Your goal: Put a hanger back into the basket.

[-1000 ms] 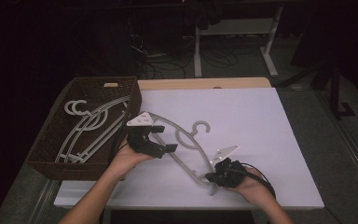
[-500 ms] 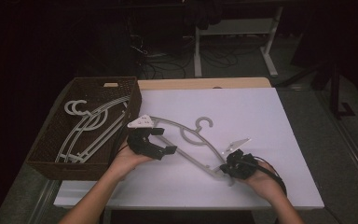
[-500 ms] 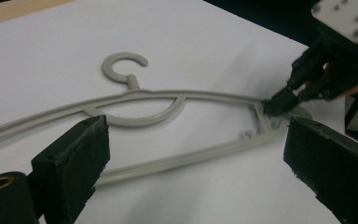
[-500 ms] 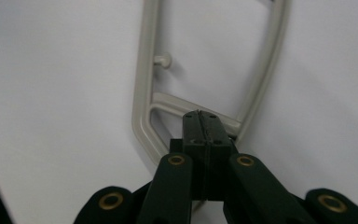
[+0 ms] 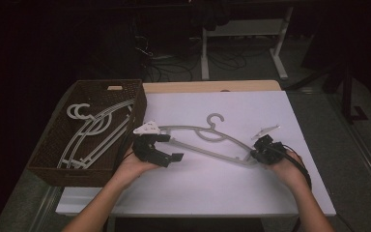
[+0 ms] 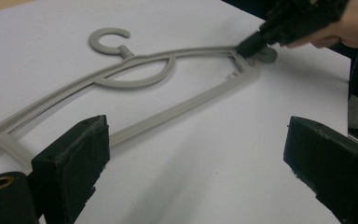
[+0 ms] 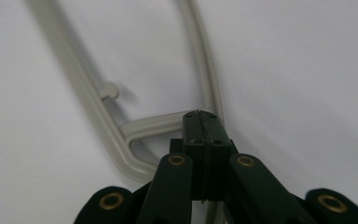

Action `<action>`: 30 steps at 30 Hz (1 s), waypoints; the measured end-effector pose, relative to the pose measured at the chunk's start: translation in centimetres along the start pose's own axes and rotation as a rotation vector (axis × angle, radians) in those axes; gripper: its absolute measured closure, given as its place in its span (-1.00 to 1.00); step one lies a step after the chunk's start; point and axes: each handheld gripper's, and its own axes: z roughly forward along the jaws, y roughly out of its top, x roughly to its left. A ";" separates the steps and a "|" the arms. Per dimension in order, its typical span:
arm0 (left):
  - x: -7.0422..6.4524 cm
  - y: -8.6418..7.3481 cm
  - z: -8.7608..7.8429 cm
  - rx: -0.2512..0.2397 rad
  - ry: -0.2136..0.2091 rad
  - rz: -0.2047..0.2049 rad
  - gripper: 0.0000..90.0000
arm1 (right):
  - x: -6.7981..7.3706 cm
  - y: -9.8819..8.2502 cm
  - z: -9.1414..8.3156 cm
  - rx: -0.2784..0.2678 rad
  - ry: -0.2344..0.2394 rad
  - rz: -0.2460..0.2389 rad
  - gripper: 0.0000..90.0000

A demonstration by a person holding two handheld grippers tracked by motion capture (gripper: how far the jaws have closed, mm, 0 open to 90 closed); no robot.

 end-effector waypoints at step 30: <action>0.3 0.4 -0.9 -0.036 0.006 -0.011 -0.85 | 9.0 14.4 9.0 -0.063 0.357 -0.066 0.97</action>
